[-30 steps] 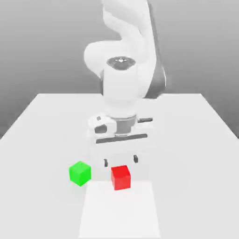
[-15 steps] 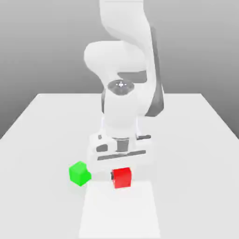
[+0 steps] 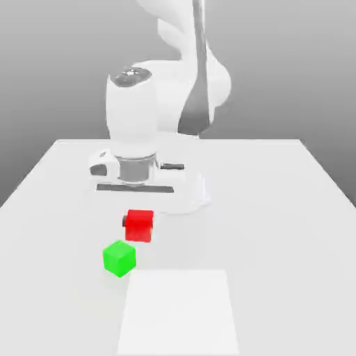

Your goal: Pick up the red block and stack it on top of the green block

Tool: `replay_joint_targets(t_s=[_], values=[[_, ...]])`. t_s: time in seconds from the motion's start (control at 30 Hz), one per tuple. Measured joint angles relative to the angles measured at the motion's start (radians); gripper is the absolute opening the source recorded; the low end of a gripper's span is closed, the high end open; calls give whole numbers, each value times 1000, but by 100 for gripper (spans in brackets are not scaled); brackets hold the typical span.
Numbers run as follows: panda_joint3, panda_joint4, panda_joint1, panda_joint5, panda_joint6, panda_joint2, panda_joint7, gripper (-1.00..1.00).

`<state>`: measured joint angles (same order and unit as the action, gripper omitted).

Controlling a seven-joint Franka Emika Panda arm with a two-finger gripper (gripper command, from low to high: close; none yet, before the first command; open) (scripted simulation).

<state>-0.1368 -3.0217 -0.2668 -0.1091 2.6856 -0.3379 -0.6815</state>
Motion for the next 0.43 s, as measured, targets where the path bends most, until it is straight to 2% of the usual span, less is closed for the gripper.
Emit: replay_joint_targets(t_s=[0.1,0.33,0.37,0.43], values=[[-25,-1,-29,4,31,31,-5,-100],[-47,7,4,65,254,262,34,-100],[-49,7,7,71,278,287,37,100],[-49,7,7,71,278,287,37,100]])
